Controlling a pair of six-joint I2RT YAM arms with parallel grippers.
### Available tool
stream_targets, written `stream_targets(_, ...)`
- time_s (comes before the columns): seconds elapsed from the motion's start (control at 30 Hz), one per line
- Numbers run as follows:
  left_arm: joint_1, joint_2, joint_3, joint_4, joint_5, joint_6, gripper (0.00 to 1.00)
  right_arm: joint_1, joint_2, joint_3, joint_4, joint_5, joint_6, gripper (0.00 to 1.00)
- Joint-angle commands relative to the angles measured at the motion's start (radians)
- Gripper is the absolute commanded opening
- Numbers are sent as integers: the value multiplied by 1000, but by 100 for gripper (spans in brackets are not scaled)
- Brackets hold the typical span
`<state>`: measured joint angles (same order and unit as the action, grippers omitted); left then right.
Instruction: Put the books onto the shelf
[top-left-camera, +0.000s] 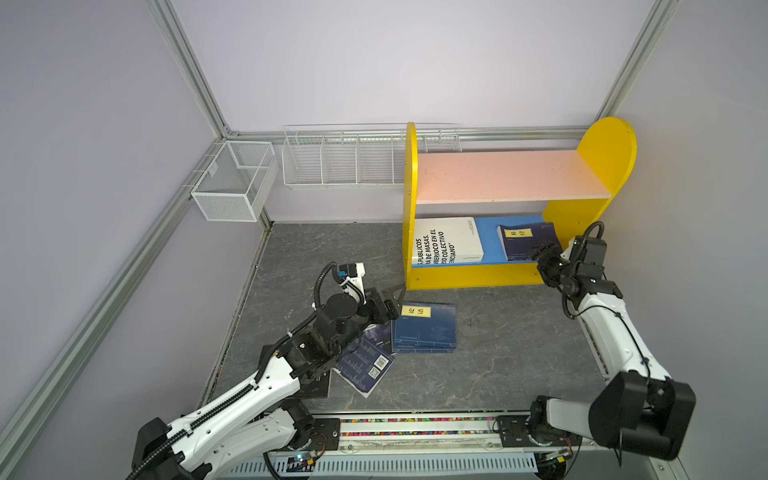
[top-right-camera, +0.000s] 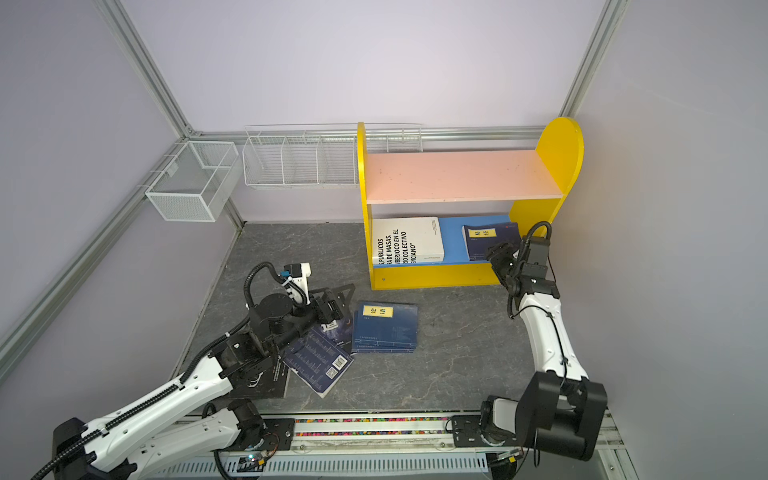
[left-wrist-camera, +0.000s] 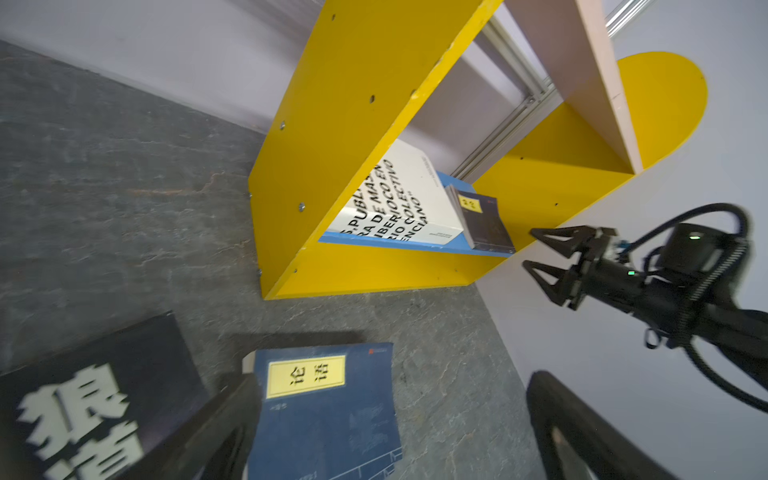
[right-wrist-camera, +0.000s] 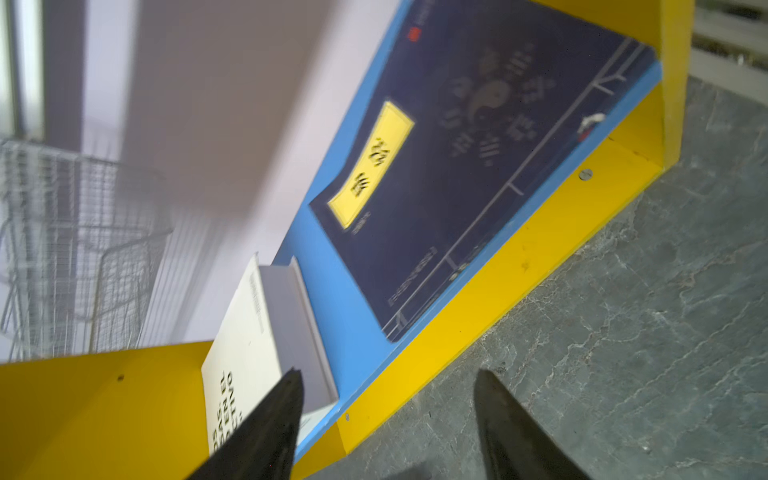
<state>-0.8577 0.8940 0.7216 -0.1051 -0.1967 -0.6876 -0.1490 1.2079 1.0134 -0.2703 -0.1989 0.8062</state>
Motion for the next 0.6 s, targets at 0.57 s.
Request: stream_targets(0.57, 83, 311, -23, -132, 252, -63, 98, 502, 31, -502, 367, -178, -146, 96)
